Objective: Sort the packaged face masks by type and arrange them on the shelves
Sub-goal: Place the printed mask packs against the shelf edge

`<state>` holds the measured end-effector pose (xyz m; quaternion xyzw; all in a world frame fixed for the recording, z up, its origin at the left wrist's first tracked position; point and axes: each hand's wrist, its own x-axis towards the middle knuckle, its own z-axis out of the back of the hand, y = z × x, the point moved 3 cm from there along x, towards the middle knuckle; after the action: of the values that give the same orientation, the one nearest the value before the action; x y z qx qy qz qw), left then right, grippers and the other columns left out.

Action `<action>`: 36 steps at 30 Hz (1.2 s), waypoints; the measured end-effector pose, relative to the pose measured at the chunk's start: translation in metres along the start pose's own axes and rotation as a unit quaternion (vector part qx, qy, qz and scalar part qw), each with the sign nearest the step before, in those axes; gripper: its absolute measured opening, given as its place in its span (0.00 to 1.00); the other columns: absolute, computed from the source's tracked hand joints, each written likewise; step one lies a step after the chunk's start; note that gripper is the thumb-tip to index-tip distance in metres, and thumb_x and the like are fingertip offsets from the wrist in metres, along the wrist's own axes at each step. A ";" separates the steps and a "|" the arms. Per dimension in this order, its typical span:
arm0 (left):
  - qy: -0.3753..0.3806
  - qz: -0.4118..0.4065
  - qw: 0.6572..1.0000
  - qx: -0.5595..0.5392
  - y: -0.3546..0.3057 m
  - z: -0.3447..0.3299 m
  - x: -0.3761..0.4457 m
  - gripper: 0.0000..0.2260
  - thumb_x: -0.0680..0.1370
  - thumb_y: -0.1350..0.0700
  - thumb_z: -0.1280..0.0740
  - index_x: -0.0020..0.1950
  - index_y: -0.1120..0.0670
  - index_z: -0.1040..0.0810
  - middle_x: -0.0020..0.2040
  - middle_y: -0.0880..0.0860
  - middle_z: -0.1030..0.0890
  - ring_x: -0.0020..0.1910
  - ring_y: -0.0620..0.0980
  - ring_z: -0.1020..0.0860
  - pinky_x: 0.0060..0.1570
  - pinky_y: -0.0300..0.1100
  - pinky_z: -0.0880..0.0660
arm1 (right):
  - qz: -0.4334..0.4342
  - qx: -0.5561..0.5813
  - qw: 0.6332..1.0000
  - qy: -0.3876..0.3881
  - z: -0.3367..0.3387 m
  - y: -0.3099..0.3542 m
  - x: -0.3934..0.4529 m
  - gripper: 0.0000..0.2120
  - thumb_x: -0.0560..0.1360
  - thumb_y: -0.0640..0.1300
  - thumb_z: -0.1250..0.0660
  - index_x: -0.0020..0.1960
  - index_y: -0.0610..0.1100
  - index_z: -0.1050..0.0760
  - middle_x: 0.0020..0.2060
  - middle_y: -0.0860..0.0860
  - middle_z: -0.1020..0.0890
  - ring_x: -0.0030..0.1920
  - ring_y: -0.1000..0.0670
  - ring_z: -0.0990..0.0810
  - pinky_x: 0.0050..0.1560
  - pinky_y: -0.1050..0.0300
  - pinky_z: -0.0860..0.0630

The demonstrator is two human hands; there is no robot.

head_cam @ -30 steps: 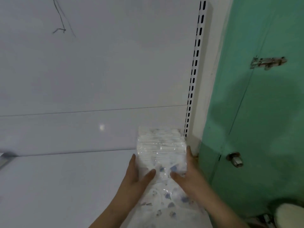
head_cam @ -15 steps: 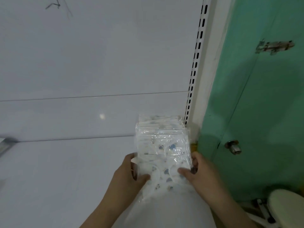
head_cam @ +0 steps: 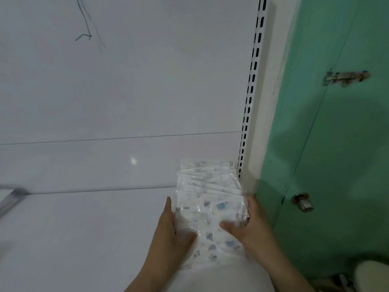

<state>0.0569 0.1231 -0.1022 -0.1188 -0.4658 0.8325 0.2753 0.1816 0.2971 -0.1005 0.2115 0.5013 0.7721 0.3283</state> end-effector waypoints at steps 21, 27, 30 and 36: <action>-0.007 -0.345 0.852 0.394 0.016 0.006 0.006 0.42 0.70 0.22 0.41 0.75 0.47 0.30 0.76 0.53 0.31 0.74 0.61 0.31 0.71 0.58 0.42 | 0.189 -0.393 0.895 0.094 0.003 0.002 0.002 0.41 0.67 0.80 0.57 0.74 0.62 0.43 0.74 0.65 0.70 0.74 0.59 0.72 0.78 0.47 0.55; -0.035 -0.342 0.878 0.332 0.016 0.012 -0.008 0.30 0.76 0.29 0.40 0.67 0.49 0.23 0.73 0.53 0.29 0.72 0.55 0.33 0.71 0.52 0.39 | 0.223 -0.406 0.874 0.145 0.009 0.007 -0.005 0.34 0.74 0.74 0.61 0.76 0.64 0.49 0.74 0.65 0.70 0.73 0.59 0.75 0.78 0.48 0.61; -0.033 -0.326 0.895 0.304 0.025 0.012 -0.007 0.26 0.79 0.31 0.42 0.67 0.47 0.25 0.77 0.51 0.34 0.76 0.53 0.36 0.72 0.49 0.40 | 0.206 -0.406 0.878 0.148 0.016 0.003 -0.010 0.35 0.72 0.75 0.62 0.76 0.64 0.47 0.74 0.66 0.71 0.73 0.60 0.75 0.78 0.51 0.60; -0.099 0.057 0.992 -0.049 -0.022 0.012 0.059 0.40 0.70 0.27 0.41 0.75 0.51 0.35 0.70 0.49 0.29 0.66 0.50 0.26 0.63 0.46 0.28 | -0.038 -0.138 0.987 -0.067 0.002 0.030 0.048 0.50 0.66 0.79 0.48 0.76 0.47 0.43 0.75 0.48 0.36 0.71 0.46 0.32 0.67 0.48 0.30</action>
<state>0.0105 0.1572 -0.0733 -0.0755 -0.5236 0.8307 0.1735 0.1403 0.3246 -0.0730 0.1959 0.3746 0.8049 0.4164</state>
